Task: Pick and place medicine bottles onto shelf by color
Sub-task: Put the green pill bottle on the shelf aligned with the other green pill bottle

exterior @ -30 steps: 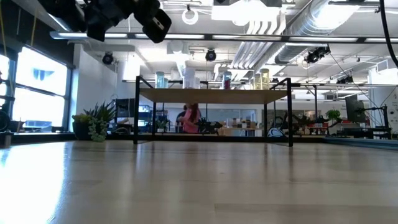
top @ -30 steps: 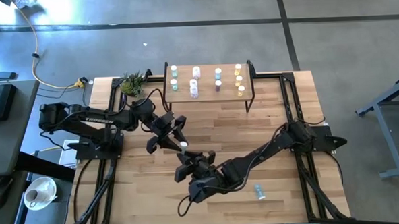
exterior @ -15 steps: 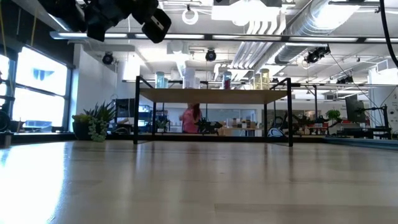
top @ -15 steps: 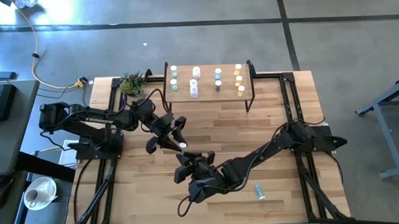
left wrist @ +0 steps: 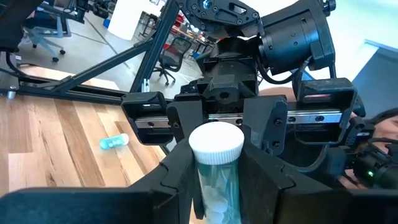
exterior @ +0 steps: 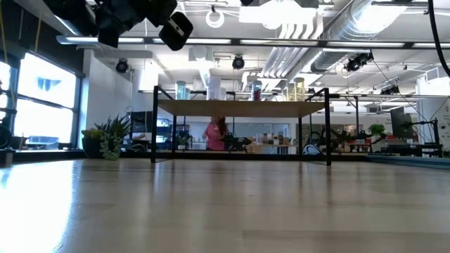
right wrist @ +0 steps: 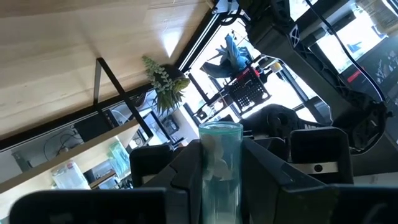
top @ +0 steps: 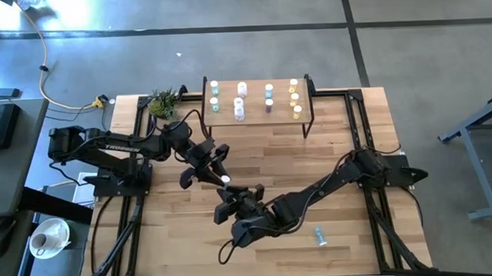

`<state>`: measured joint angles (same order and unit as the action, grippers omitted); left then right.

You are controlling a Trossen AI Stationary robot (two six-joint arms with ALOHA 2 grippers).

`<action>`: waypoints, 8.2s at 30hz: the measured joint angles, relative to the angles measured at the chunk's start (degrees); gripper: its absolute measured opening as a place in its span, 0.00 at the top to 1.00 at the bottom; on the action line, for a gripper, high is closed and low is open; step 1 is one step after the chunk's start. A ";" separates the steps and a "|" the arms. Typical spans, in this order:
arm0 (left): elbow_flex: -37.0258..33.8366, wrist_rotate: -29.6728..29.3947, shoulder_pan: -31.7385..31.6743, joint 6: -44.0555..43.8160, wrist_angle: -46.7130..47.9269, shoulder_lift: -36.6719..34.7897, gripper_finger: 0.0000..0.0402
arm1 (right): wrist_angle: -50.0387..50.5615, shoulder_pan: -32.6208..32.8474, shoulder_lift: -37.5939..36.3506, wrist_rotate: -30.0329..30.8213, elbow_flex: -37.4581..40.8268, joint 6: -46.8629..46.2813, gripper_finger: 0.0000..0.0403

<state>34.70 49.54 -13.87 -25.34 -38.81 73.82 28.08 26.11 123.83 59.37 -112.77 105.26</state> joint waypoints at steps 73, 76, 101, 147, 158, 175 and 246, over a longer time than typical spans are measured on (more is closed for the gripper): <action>0.02 -13.04 -11.51 20.33 11.63 0.00 0.79 | 7.25 -10.34 -6.46 20.37 0.00 -60.46 0.58; 0.02 -16.05 -10.55 21.50 11.73 0.00 0.79 | 6.74 -12.31 -8.50 18.50 0.00 -60.65 0.58; 0.02 -37.32 0.82 22.82 11.71 0.00 0.79 | 16.47 -20.15 -19.45 -18.27 0.00 -99.78 0.58; 0.02 -56.24 12.72 22.53 7.88 -0.02 0.79 | -3.94 -12.82 -44.72 -34.91 57.72 -123.26 0.69; 0.00 -56.20 12.79 22.53 4.97 -0.02 0.79 | -42.47 -12.96 -39.39 -34.82 67.63 -107.40 0.69; 0.00 -56.04 12.79 22.52 1.73 -0.02 0.79 | -69.30 -13.64 -28.89 -35.93 67.52 -100.76 0.69; -0.09 -51.87 12.76 19.54 2.90 0.16 0.69 | -80.13 -16.33 -25.59 -43.32 65.05 -102.06 1.00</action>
<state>34.61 -2.33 -1.10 -5.80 -35.90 73.98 -52.05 9.78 98.24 16.05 -47.72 3.20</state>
